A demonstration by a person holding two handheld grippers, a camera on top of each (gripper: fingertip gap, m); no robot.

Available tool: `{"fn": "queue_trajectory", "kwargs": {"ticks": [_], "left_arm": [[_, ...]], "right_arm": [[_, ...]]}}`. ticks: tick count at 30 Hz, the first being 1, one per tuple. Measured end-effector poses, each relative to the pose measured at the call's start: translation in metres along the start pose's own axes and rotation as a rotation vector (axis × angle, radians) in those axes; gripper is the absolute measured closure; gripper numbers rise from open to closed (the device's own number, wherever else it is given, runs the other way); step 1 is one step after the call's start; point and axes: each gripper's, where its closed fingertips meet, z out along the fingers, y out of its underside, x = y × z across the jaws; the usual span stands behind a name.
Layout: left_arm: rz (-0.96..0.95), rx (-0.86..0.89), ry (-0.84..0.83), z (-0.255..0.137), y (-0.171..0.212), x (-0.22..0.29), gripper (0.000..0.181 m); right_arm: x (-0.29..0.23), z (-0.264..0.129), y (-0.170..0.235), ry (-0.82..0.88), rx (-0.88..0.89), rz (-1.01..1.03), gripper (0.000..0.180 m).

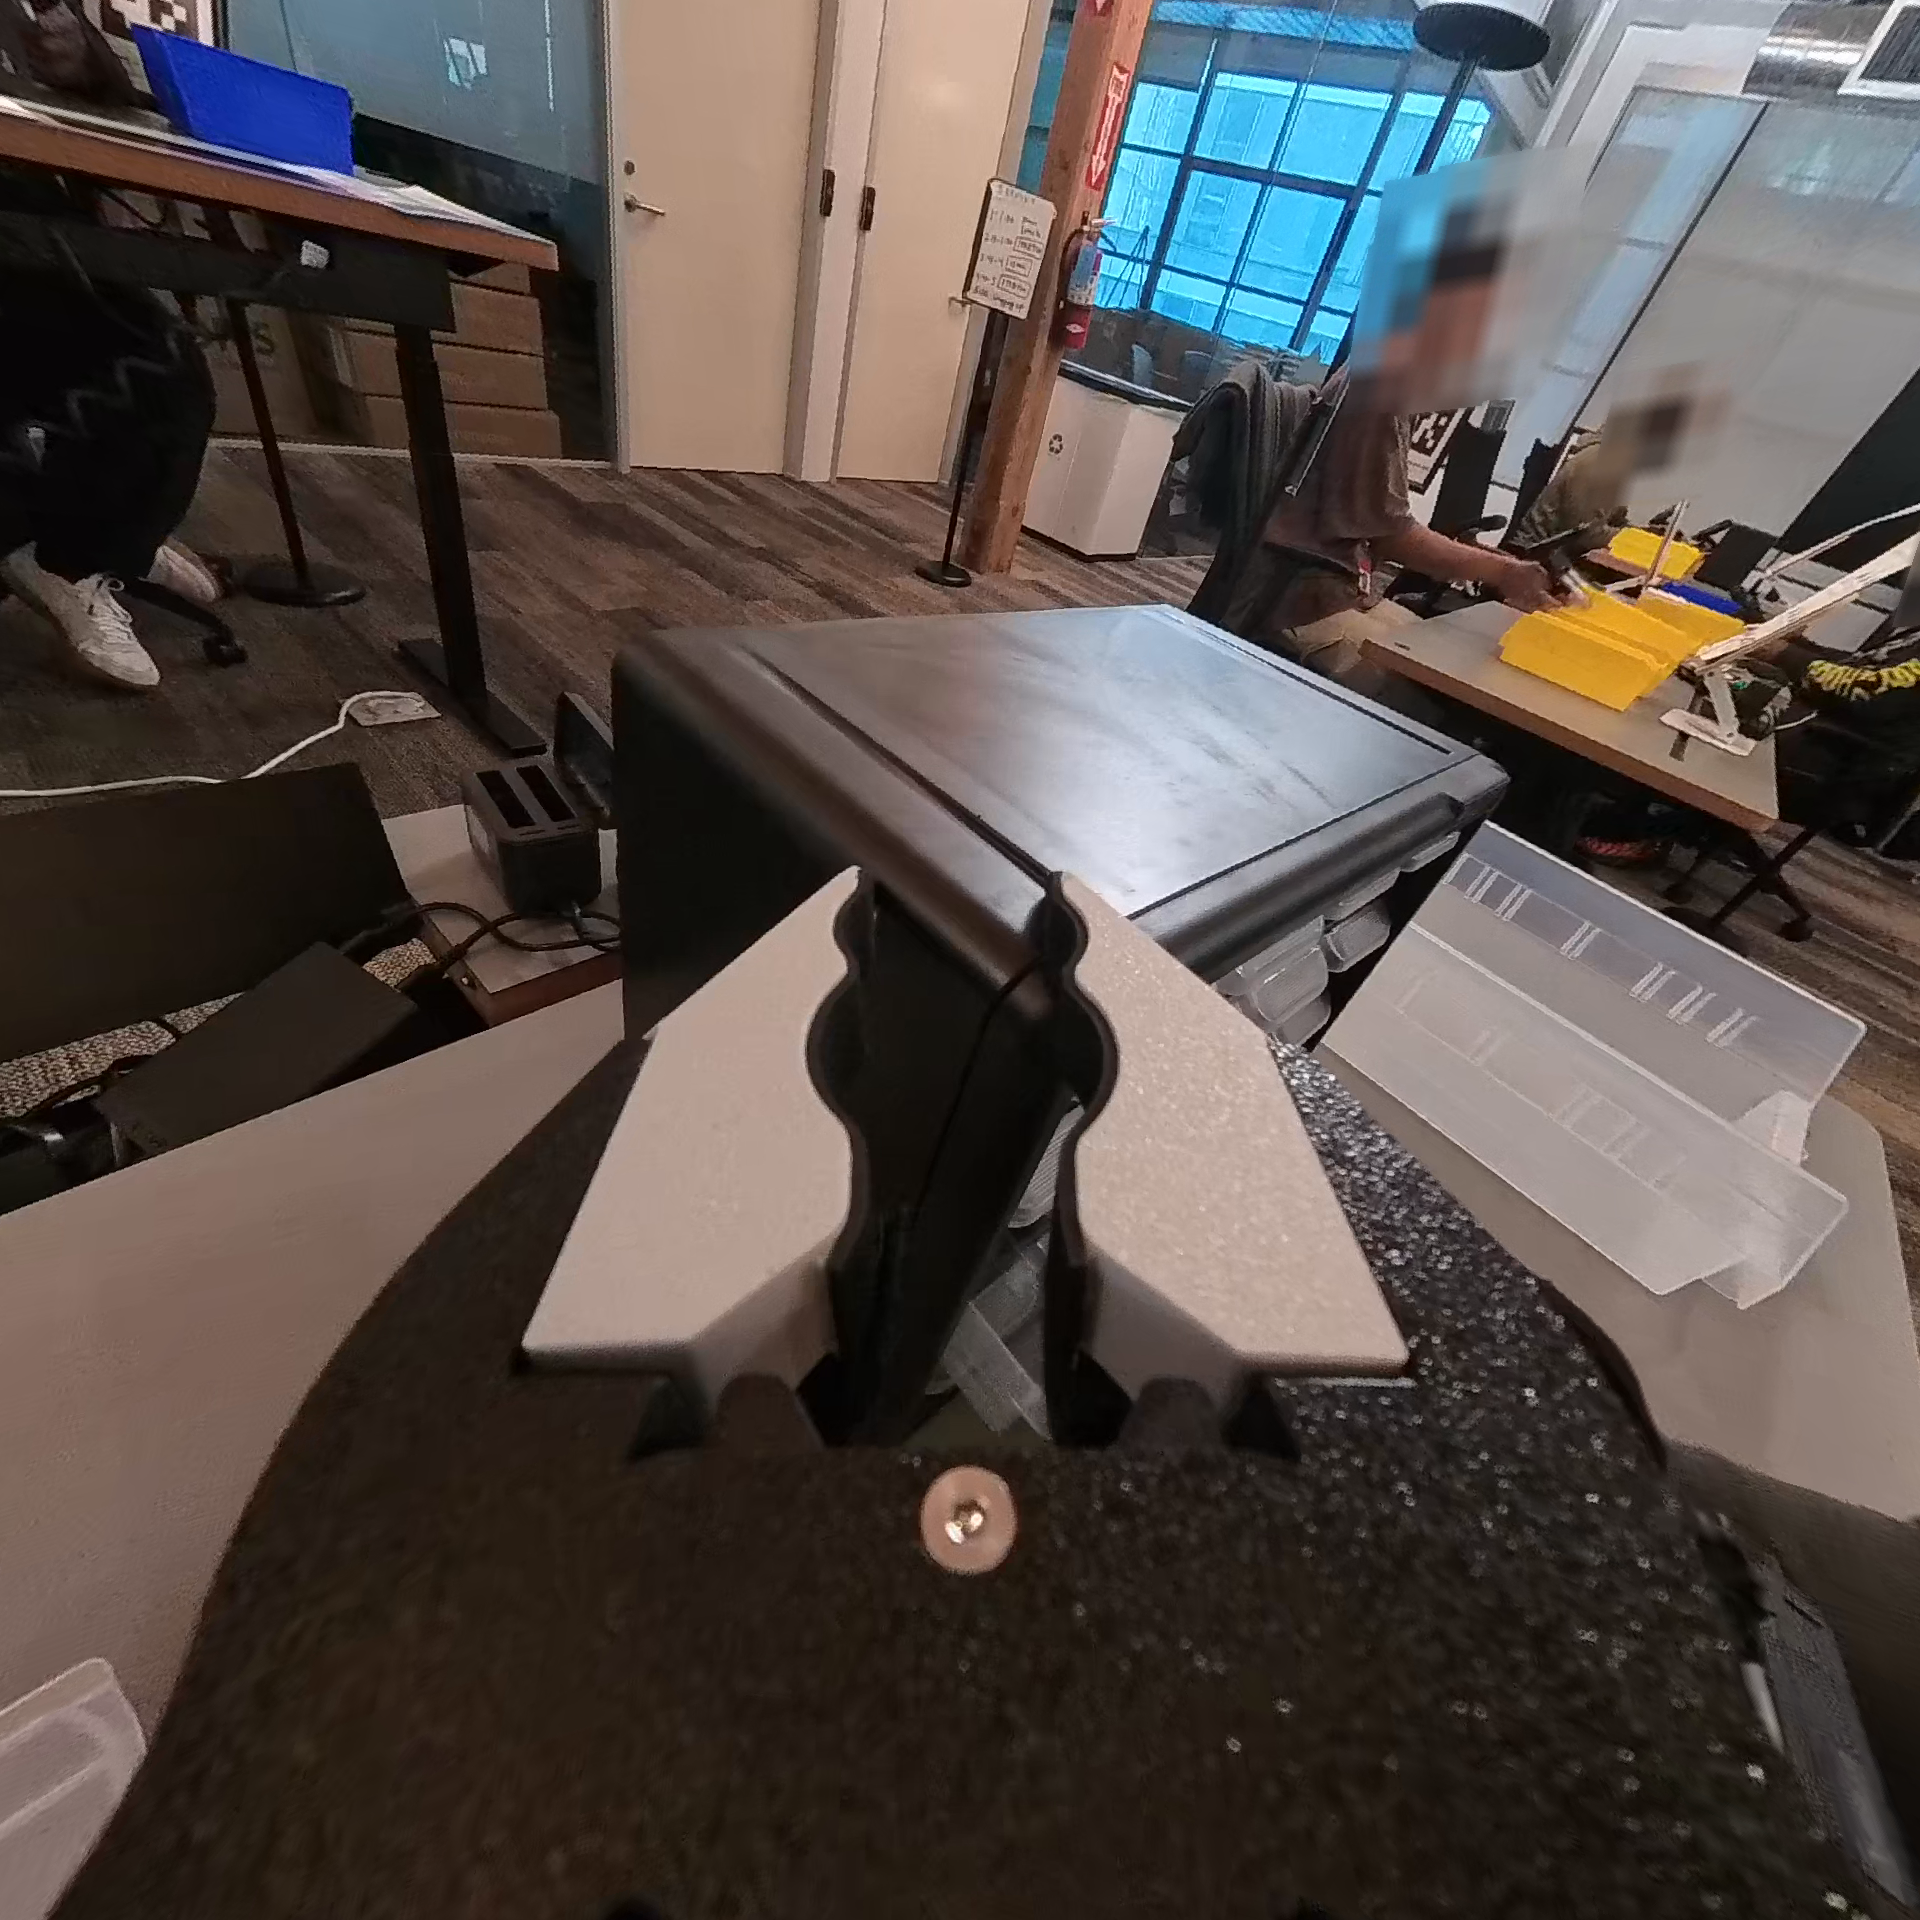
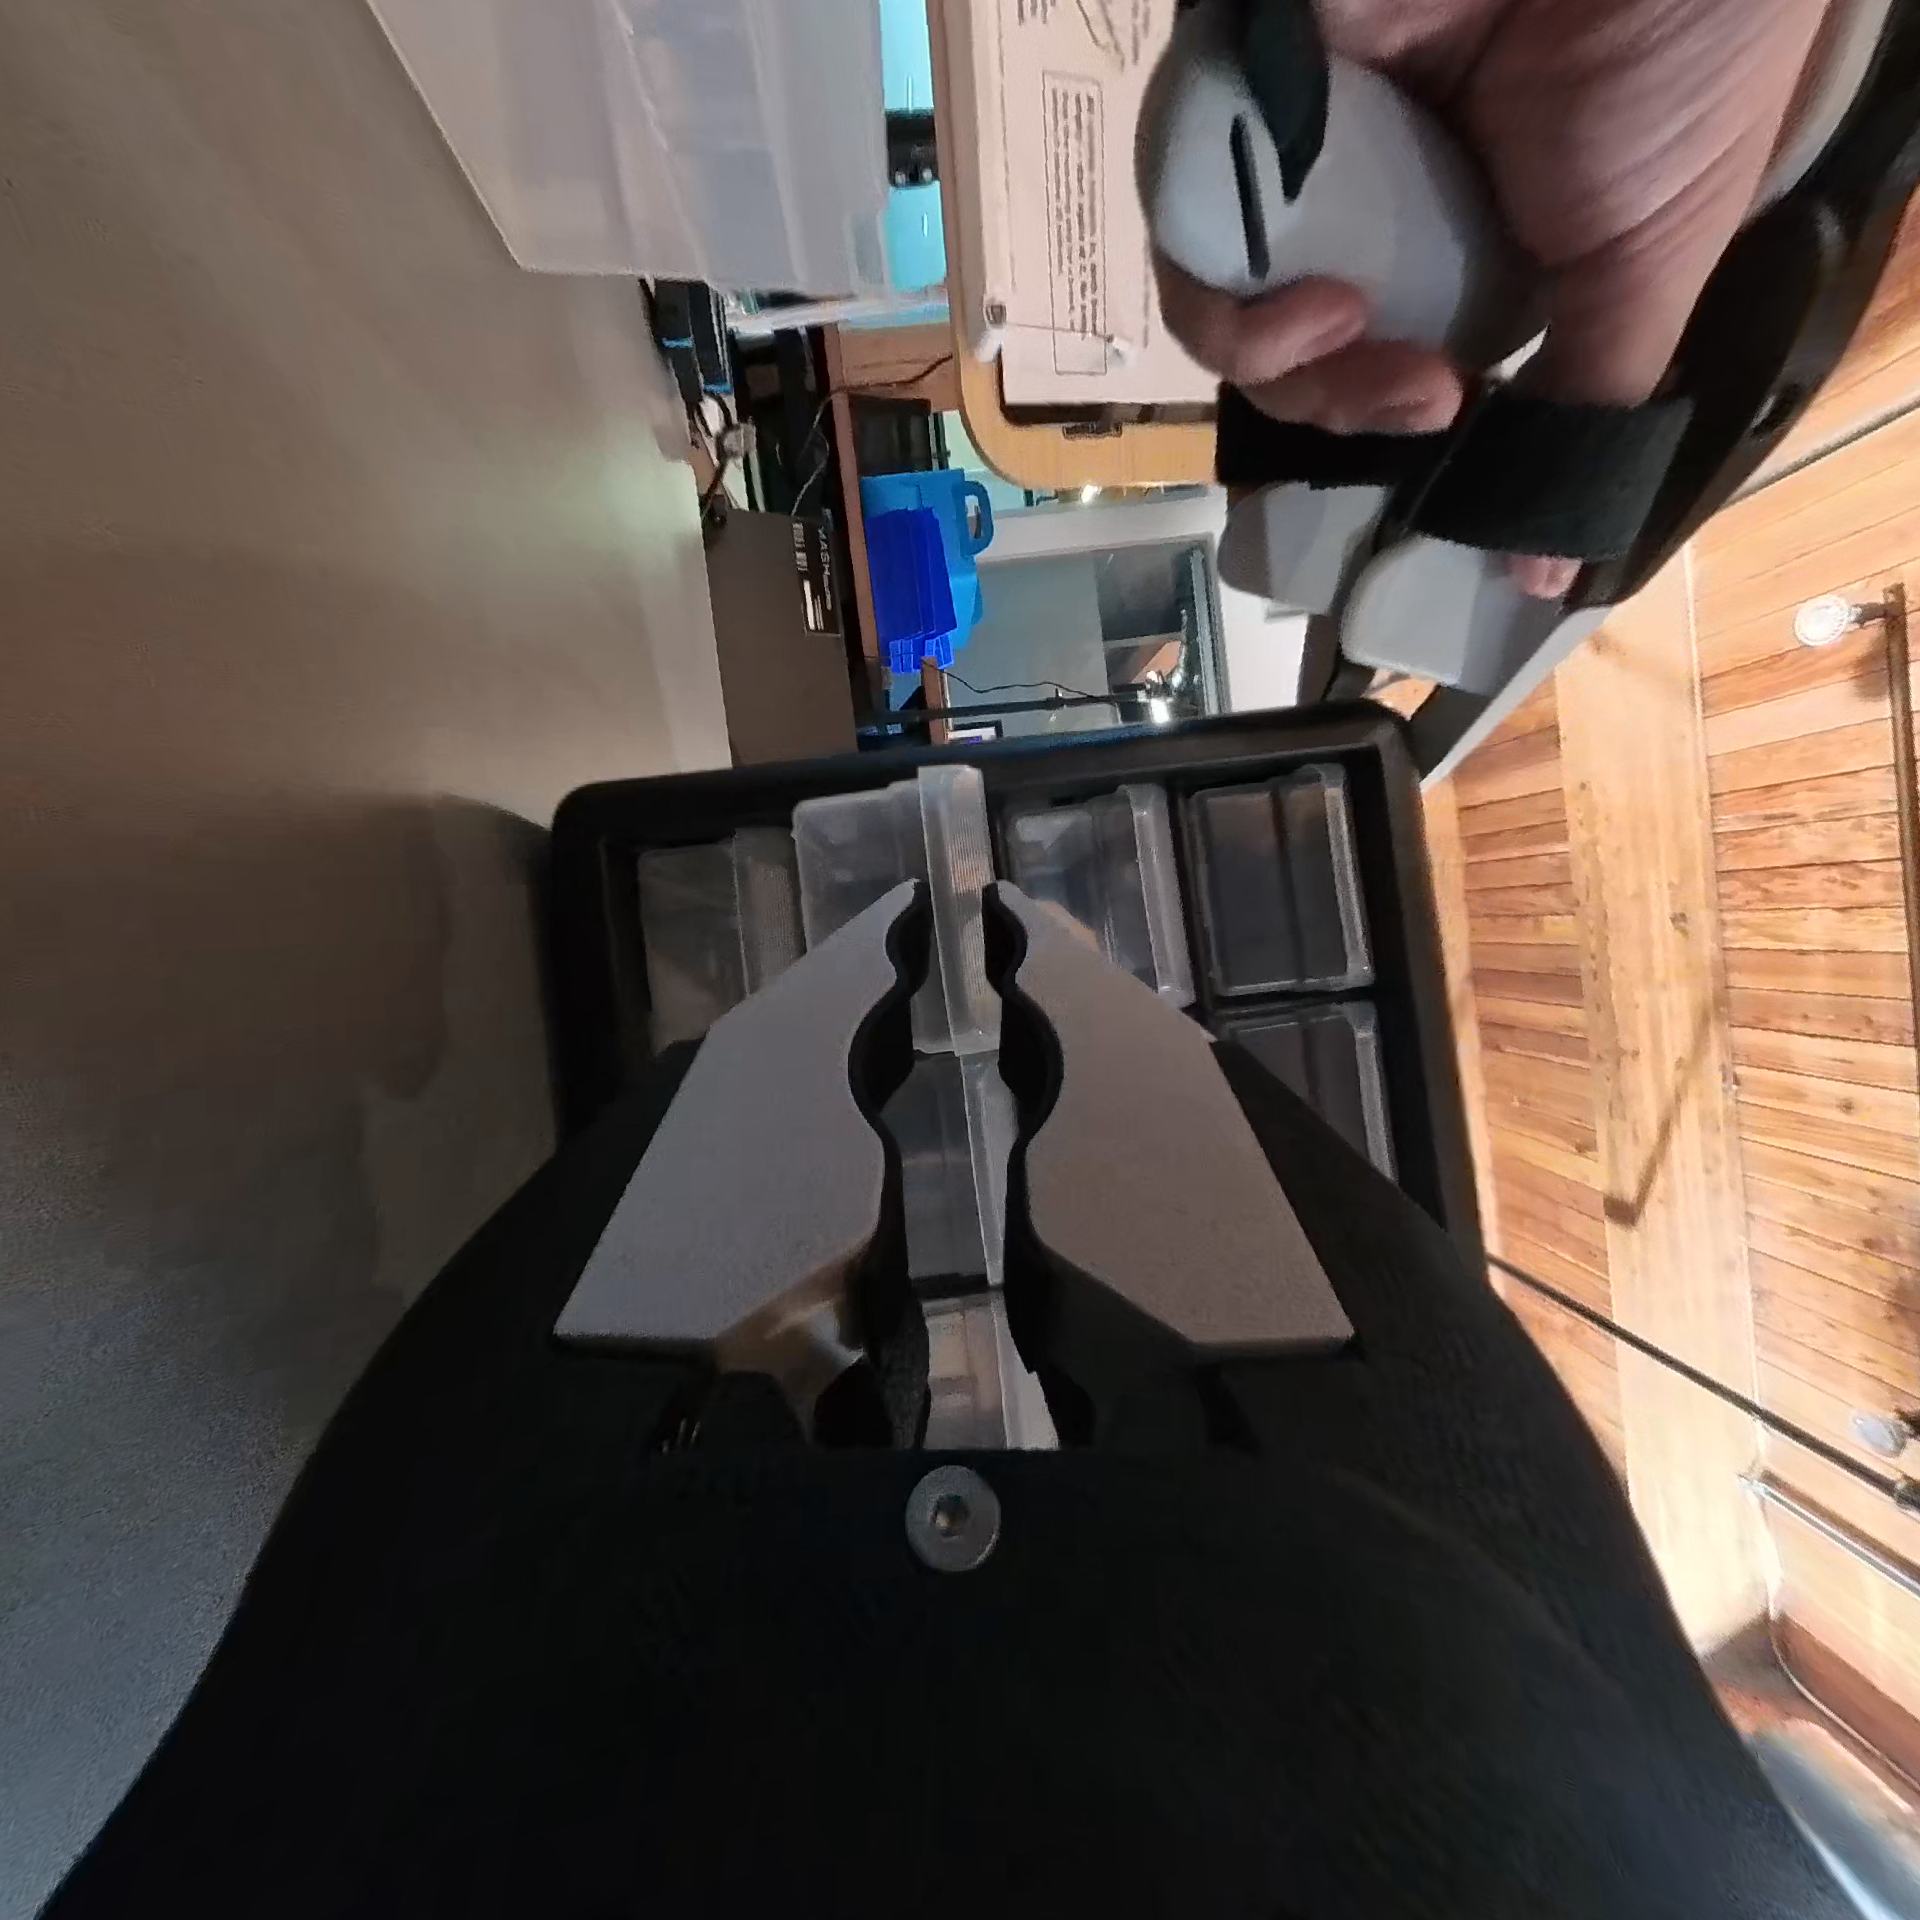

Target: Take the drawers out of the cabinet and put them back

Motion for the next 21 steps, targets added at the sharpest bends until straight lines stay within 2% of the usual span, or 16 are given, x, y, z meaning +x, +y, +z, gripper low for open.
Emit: {"fn": "queue_trajectory", "kwargs": {"ticks": [3, 7, 10, 14, 21], "left_arm": [[0.003, -0.001, -0.001, 0.000, 0.000, 0.000, 0.151], [0.002, -0.001, -0.002, 0.000, 0.000, 0.000, 0.151], [0.003, -0.003, -0.005, 0.000, 0.000, 0.000, 0.151], [0.004, -0.005, -0.008, 0.000, 0.000, 0.000, 0.151], [0.006, -0.008, -0.008, -0.001, 0.000, 0.000, 0.151]], "right_arm": [[0.001, -0.012, -0.009, 0.000, 0.024, -0.003, 0.168], [0.005, -0.018, -0.020, 0.034, 0.091, 0.018, 0.112], [-0.003, -0.006, -0.013, 0.011, 0.060, 0.018, 0.082], [-0.008, 0.013, -0.001, 0.017, -0.018, -0.029, 0.084], [-0.013, 0.017, 0.010, -0.011, -0.078, -0.065, 0.132]]}}
